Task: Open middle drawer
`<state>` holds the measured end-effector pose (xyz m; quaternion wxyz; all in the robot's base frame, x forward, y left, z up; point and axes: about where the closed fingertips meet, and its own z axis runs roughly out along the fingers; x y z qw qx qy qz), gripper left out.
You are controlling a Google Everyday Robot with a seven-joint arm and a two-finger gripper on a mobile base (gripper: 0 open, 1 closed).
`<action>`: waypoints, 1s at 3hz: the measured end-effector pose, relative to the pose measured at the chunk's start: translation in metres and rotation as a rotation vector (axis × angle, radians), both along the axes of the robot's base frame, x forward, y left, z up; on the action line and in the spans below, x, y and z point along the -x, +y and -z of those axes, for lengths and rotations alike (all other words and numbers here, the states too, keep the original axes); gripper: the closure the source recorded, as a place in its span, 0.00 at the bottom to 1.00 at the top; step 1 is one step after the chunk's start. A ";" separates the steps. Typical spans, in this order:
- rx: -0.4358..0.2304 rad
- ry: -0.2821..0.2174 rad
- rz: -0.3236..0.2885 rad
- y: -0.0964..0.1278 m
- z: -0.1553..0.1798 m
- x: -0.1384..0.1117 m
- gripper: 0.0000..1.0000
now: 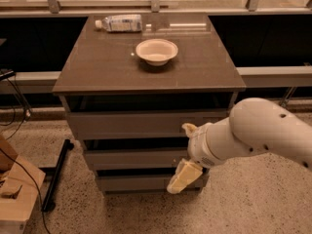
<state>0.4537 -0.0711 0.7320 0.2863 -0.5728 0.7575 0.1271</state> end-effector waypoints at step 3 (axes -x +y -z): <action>-0.231 0.097 0.025 -0.011 0.093 -0.009 0.00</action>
Offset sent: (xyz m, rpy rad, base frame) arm 0.0299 -0.0254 -0.1325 0.3939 0.1104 -0.0779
